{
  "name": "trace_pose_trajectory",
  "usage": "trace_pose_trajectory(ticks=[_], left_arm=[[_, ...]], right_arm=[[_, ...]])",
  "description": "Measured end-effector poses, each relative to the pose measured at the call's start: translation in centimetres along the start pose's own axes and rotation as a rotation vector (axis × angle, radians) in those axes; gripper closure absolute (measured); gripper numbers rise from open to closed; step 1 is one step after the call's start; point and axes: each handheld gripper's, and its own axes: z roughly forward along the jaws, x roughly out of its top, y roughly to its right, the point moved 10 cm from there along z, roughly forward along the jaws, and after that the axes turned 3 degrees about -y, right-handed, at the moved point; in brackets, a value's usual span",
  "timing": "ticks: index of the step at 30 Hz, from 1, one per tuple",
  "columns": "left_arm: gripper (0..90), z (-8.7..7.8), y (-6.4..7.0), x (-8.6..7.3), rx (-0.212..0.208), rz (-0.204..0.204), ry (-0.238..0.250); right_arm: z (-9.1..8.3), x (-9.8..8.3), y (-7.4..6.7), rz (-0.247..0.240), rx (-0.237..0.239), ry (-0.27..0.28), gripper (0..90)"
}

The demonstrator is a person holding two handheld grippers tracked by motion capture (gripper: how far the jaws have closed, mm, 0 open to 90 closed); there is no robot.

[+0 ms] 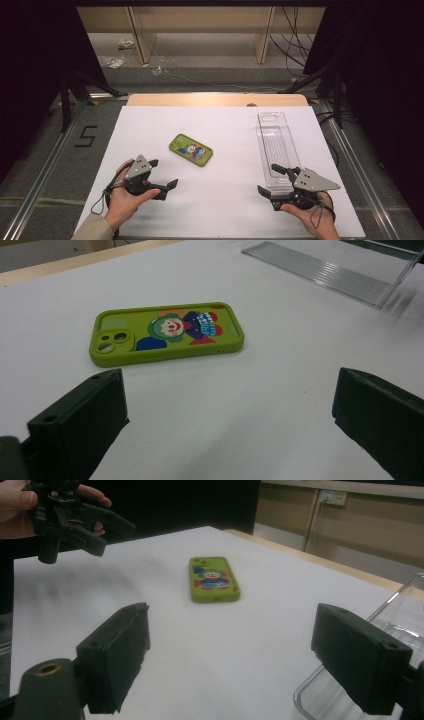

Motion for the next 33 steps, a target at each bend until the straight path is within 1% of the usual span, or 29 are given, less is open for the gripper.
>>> trace_pose_trajectory(ticks=[11, 14, 15, 16, 17, 19, 20, 22, 25, 26, 27, 28, 29, 33], left_arm=[[3.7, 0.0, 0.1, 0.2, -0.006, -0.002, 0.007], [8.5, 0.1, 0.0, 0.3, 0.008, -0.01, 0.005], [11.9, 0.1, 0.0, 0.3, 0.008, -0.01, 0.005], [16.2, 0.3, -0.2, 0.6, 0.023, -0.019, 0.003], [19.5, 0.4, -0.3, 0.8, 0.027, -0.018, 0.002], [32.4, 0.8, -0.6, 1.1, 0.042, -0.023, -0.001], [37.8, 0.8, -0.6, 1.1, 0.042, -0.023, -0.001], [51.5, 1.7, -1.0, 1.4, 0.062, -0.037, -0.023], [74.0, 2.8, -1.5, 1.8, 0.087, -0.027, -0.053], [80.4, 3.1, -1.6, 2.0, 0.094, -0.028, -0.06], [85.7, 3.1, -1.6, 2.0, 0.094, -0.028, -0.06], [89.6, 3.5, -1.8, 2.3, 0.096, -0.035, -0.062], [89.8, 4.5, -1.9, 2.7, 0.089, -0.048, -0.081], [89.9, 6.7, -2.2, 3.5, 0.089, -0.066, -0.107]], right_arm=[[0.1, 0.1, -0.2, 0.0, 0.006, 0.003, 16.7], [0.1, 0.0, -0.2, 0.004, 0.007, 0.001, 16.7], [0.1, 0.0, -0.2, 0.003, 0.007, 0.0, 16.7], [0.1, 0.0, -0.2, 0.005, 0.007, 0.0, 16.7], [0.2, 0.0, -0.2, 0.005, 0.007, 0.001, 16.7], [0.3, 0.1, -0.2, 0.001, 0.005, 0.001, 16.7], [0.3, 0.1, -0.2, 0.001, 0.005, 0.001, 16.7], [0.3, 0.1, -0.2, -0.001, 0.002, 0.0, 16.7], [0.3, 0.2, -0.1, -0.002, -0.003, 0.002, 16.8], [0.3, 0.2, -0.1, -0.002, -0.003, 0.003, 16.8], [0.3, 0.2, -0.1, -0.002, -0.003, 0.003, 16.8], [0.3, 0.2, -0.1, 0.0, -0.004, 0.004, 16.8], [0.3, 0.2, -0.1, 0.002, -0.004, 0.004, 16.8], [0.3, 0.2, 0.0, 0.004, -0.005, 0.004, 16.9]])
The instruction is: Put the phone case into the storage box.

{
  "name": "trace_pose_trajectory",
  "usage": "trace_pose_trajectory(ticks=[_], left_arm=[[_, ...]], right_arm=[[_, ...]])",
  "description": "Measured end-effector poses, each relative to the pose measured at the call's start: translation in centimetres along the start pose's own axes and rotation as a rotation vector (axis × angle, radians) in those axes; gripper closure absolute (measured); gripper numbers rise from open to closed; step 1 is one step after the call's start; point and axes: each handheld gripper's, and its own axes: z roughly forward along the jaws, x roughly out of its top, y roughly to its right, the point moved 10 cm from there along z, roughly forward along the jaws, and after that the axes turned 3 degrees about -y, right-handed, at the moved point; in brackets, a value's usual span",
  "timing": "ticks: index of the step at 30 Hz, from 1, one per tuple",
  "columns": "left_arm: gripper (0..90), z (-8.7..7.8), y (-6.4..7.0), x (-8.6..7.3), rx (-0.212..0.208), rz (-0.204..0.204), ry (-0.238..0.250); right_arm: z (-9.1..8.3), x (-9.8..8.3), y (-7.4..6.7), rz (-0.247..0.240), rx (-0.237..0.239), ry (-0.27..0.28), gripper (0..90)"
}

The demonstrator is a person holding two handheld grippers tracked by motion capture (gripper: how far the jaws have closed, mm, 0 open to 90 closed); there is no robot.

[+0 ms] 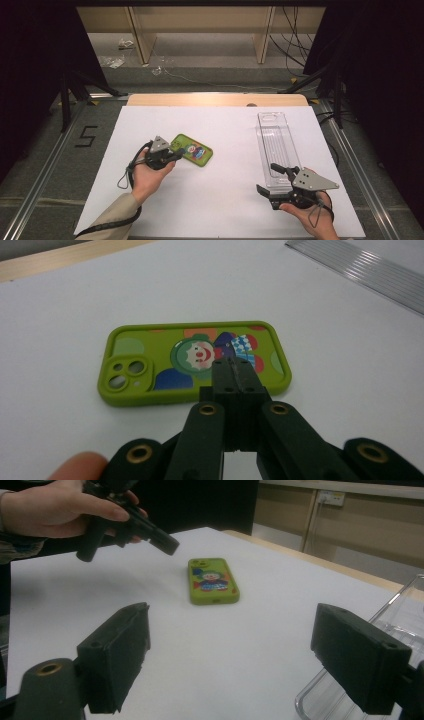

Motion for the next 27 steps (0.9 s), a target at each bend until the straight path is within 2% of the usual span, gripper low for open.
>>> trace_pose_trajectory(ticks=[4, 5, 6, 9, 12, 13, 14, 19, 27], left_arm=[[90.0, 2.4, 0.3, 1.2, -0.013, -0.011, -0.027], [90.0, 2.4, 0.3, 1.2, -0.013, -0.011, -0.027], [89.9, 3.7, 0.5, 1.8, -0.022, -0.018, -0.039], [90.0, 5.3, 0.7, 2.6, -0.012, -0.011, -0.064], [90.0, 6.8, 0.8, 3.2, -0.007, -0.03, -0.079], [90.0, 6.8, 0.8, 3.2, -0.007, -0.03, -0.079], [90.0, 7.6, 0.9, 3.5, -0.002, -0.03, -0.093], [90.0, 9.3, 1.2, 3.6, 0.008, -0.032, -0.119], [90.0, 10.8, 1.4, 3.9, 0.012, -0.046, -0.141]], right_arm=[[0.0, 0.0, 0.1, 0.003, -0.002, -0.001, 16.9], [0.0, 0.0, 0.0, 0.004, -0.001, 0.0, 16.9], [0.0, 0.0, 0.0, 0.005, 0.0, 0.001, 16.9], [-0.1, -0.1, 0.0, 0.005, 0.0, 0.0, 17.0], [-0.1, -0.1, 0.1, 0.008, -0.002, 0.0, 17.0], [-0.1, -0.1, 0.2, 0.008, -0.003, 0.001, 17.0], [-0.1, -0.1, 0.2, 0.014, 0.0, 0.001, 17.0], [-0.1, -0.2, 0.1, 0.011, 0.003, -0.002, 17.0], [0.0, -0.2, 0.1, 0.013, 0.005, -0.003, 17.0]])
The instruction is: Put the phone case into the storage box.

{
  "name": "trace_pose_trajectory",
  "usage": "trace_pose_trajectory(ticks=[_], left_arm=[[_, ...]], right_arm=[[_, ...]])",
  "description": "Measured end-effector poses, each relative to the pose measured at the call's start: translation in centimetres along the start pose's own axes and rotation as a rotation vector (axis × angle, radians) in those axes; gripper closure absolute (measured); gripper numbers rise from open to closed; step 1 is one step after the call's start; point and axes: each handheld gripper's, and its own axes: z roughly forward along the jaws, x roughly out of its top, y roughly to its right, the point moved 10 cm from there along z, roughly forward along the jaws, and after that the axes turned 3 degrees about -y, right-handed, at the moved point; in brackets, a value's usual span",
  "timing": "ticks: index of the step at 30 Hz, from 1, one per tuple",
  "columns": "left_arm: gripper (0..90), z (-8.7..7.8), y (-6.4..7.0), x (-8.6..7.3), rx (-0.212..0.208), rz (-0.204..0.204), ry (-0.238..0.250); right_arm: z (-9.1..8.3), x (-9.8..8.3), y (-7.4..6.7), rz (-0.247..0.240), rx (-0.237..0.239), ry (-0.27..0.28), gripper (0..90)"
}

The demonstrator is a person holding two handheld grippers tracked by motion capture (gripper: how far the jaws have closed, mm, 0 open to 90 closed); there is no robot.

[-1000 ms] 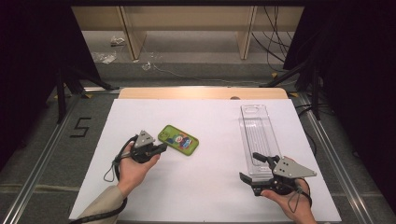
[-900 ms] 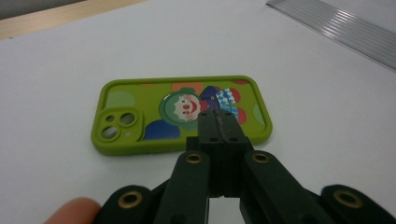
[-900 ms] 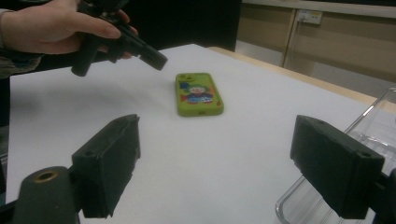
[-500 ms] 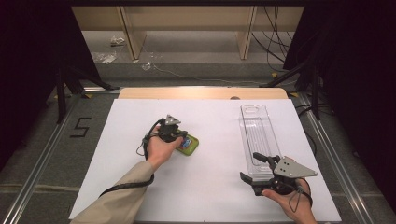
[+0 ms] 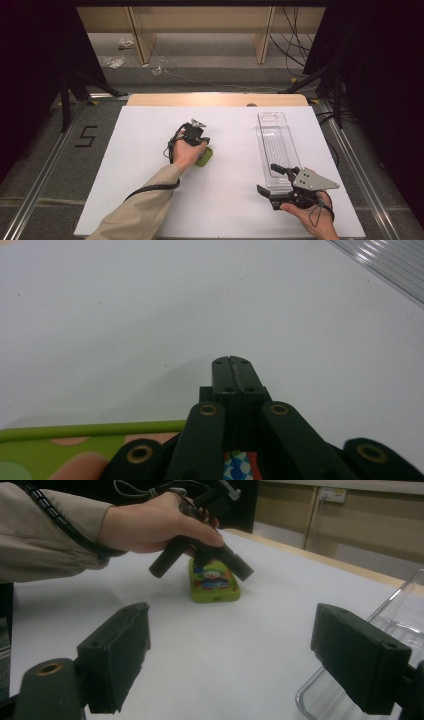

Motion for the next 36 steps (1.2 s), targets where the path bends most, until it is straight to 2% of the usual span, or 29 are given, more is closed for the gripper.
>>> trace_pose_trajectory(ticks=[8, 10, 21, 24, 28, 32, 33, 35, 36], left_arm=[[89.9, 0.7, 0.2, -0.2, 0.009, 0.001, -0.024], [89.9, 1.0, 0.2, -0.5, 0.006, -0.002, -0.046], [89.9, 0.5, 0.5, -1.2, -0.011, 0.011, -0.078], [90.0, -0.2, 0.7, -1.9, -0.037, 0.007, -0.089], [90.0, -0.9, 0.7, -2.7, -0.049, 0.014, -0.094], [89.9, -2.1, 0.6, -3.9, -0.058, 0.038, -0.119], [89.9, -2.7, 0.5, -4.5, -0.061, 0.055, -0.13], [89.9, -2.9, 0.5, -4.8, -0.06, 0.059, -0.134], [89.9, -3.5, 0.2, -5.3, -0.053, 0.076, -0.146]], right_arm=[[0.0, 0.0, 0.0, 0.0, 0.0, 0.001, 17.0], [0.0, 0.0, 0.0, 0.0, -0.001, -0.002, 16.9], [0.0, -0.1, 0.0, 0.003, 0.001, -0.004, 16.9], [0.0, -0.1, 0.0, 0.003, 0.0, -0.002, 17.0], [0.0, -0.1, 0.0, 0.005, 0.0, -0.002, 16.9], [0.0, -0.1, 0.0, 0.004, 0.001, -0.004, 16.9], [0.0, -0.1, 0.0, 0.004, 0.001, -0.005, 16.9], [0.0, -0.1, 0.0, 0.005, 0.0, -0.005, 16.9], [0.0, -0.1, 0.0, 0.004, -0.001, -0.005, 16.9]])
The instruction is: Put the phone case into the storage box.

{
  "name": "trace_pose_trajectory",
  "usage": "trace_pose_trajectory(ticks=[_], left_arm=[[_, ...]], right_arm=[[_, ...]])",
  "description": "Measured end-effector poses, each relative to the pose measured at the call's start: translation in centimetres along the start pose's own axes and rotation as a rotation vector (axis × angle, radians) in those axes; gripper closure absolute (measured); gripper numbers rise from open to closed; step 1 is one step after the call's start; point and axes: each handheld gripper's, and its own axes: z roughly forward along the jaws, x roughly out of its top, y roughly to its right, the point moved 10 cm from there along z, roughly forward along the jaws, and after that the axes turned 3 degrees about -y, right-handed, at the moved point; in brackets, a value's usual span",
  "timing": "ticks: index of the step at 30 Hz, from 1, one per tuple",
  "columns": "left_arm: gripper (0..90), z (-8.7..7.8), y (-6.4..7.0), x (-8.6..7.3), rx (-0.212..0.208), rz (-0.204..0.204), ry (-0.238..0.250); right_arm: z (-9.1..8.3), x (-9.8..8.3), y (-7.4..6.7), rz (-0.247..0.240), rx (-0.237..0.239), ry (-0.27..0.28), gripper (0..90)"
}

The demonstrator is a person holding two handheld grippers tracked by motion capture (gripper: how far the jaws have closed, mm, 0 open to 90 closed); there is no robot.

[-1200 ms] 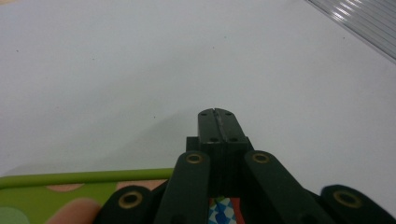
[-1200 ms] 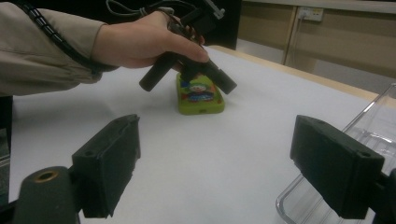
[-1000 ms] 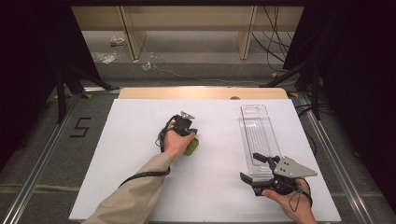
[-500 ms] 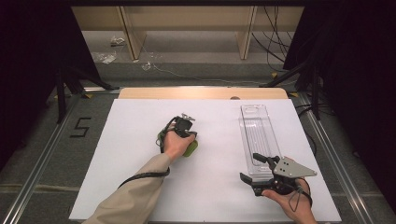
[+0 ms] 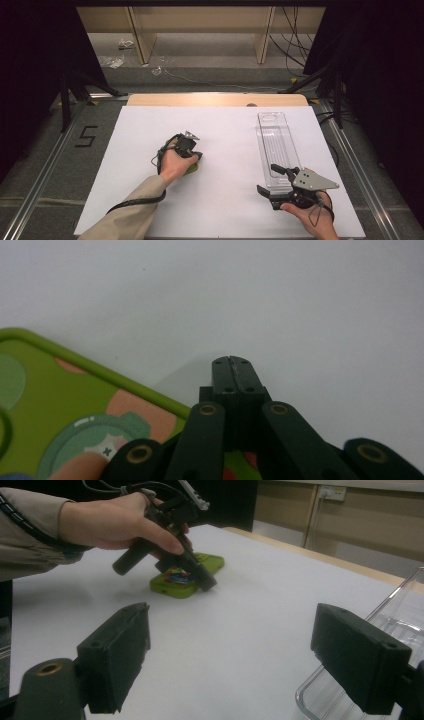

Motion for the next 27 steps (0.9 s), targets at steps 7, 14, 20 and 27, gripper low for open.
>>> trace_pose_trajectory(ticks=[7, 14, 20, 27], left_arm=[[89.9, -1.8, -0.5, -2.3, 0.011, 0.024, -0.037], [89.9, -3.2, -1.3, -4.1, 0.014, 0.023, -0.068], [89.9, -3.8, -1.7, -4.9, 0.02, 0.024, -0.08], [89.9, -4.7, -2.6, -6.0, 0.046, 0.024, -0.091]], right_arm=[[0.0, 0.0, 0.0, 0.001, -0.003, 0.0, 16.9], [0.0, 0.0, 0.0, -0.001, -0.003, -0.002, 17.0], [0.0, 0.0, 0.0, -0.001, -0.006, -0.002, 16.9], [0.0, 0.0, 0.0, 0.001, -0.007, 0.001, 16.9]])
